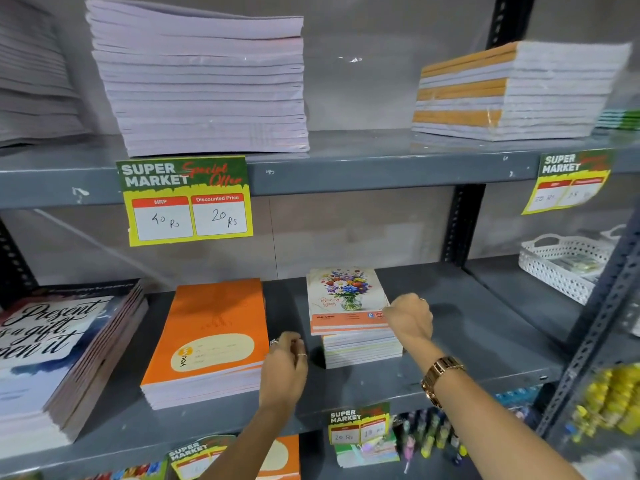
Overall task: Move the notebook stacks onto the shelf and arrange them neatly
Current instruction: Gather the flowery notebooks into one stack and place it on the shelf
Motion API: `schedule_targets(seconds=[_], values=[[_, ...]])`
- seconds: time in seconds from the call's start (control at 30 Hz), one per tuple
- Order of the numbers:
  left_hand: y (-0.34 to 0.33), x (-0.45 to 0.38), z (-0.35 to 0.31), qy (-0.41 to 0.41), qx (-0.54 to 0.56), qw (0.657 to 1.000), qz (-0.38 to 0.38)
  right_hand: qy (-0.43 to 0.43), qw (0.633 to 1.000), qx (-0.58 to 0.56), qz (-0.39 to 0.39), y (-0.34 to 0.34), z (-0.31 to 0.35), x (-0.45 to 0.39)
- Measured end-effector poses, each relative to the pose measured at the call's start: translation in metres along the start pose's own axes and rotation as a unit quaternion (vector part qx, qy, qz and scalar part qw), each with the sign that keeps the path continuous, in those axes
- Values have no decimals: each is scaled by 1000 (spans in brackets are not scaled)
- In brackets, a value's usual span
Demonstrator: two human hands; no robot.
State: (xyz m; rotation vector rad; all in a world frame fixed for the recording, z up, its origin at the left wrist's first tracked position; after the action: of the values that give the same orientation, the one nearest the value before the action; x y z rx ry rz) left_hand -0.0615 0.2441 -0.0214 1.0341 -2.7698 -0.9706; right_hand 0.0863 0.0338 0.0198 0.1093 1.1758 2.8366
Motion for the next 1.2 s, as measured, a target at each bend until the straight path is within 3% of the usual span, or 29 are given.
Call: schedule_targets(seconds=[0.17, 0.33, 0.5, 0.63, 1.2], values=[[-11, -2, -7, 60, 69, 995, 26, 44, 999, -4, 16, 2, -2, -1], [-30, 4, -16, 91, 204, 971, 89, -8, 992, -124, 11, 4, -20, -2], [-46, 11, -22, 92, 281, 946, 131, -86, 945, -284, 136, -35, -39, -6], [-48, 14, -25, 92, 307, 937, 140, -113, 907, -365, 174, -52, -46, -8], [-63, 23, -34, 83, 302, 937, 155, -76, 933, -303, 178, -49, -49, -18]])
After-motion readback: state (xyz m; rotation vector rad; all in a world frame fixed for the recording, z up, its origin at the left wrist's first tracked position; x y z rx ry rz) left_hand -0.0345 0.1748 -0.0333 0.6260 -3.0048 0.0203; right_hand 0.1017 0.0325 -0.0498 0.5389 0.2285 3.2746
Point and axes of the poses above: each hand's wrist, its own x-axis away from the middle knuckle, its own y-axis out of the back of the hand, z = x × y, the point moved 9 cm from there along -x, towards the middle knuckle, and after that the axes turned 2 degrees about x, right-handed, at the moved point
